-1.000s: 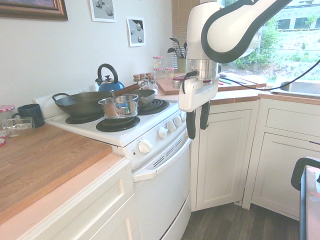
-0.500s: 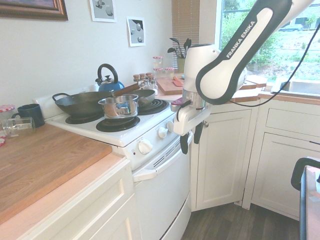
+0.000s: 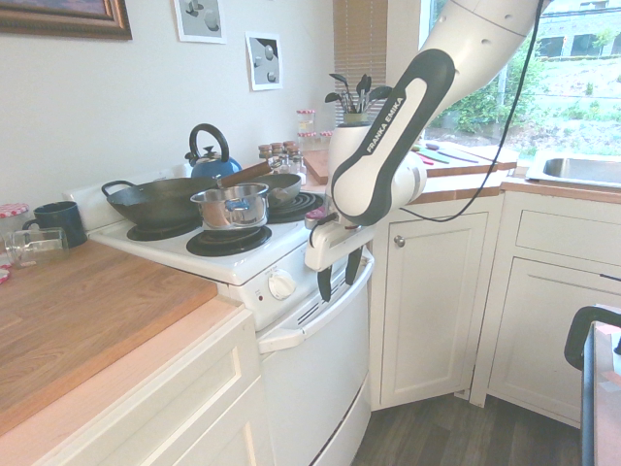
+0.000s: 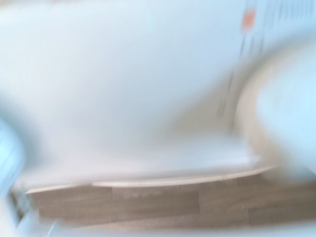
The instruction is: Open the oven
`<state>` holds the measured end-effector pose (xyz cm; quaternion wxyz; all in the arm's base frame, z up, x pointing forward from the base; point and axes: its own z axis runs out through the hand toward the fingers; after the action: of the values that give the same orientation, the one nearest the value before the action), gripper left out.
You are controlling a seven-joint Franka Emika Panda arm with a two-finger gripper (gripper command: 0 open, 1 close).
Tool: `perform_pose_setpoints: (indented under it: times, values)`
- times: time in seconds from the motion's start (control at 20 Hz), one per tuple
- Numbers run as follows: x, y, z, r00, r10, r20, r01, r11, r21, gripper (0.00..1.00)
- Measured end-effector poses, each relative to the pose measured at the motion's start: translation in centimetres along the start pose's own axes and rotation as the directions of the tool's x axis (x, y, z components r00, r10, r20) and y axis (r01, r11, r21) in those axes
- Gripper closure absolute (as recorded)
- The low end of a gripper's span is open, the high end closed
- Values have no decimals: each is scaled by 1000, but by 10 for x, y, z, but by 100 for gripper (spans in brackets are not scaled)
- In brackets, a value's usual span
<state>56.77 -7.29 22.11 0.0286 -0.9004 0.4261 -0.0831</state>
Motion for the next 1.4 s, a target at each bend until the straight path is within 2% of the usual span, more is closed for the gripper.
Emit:
perform_pose_setpoints:
  times: [0.15, 0.5, 0.8, 0.95, 1.0, 1.1, 1.2, 1.4]
  values:
    - [15, -7, 13, 1000, -2, 4, 2, 1000, 6, 0]
    - [28, 6, 69, 999, -2, 32, 3, 999, -41, 0]
    - [39, 31, 74, 998, -55, 16, 55, 998, -12, 0]
    - [27, 50, 81, 997, -79, 8, 80, 997, -10, 0]
    - [24, 65, 84, 997, -75, 10, 76, 997, -17, 0]
    - [11, 125, 105, 997, -39, 67, 45, 996, -79, 0]
    - [-7, 181, 120, 990, -70, 122, 85, 988, -125, 0]
    - [-24, 225, 133, 984, -107, 140, 126, 983, -136, 0]
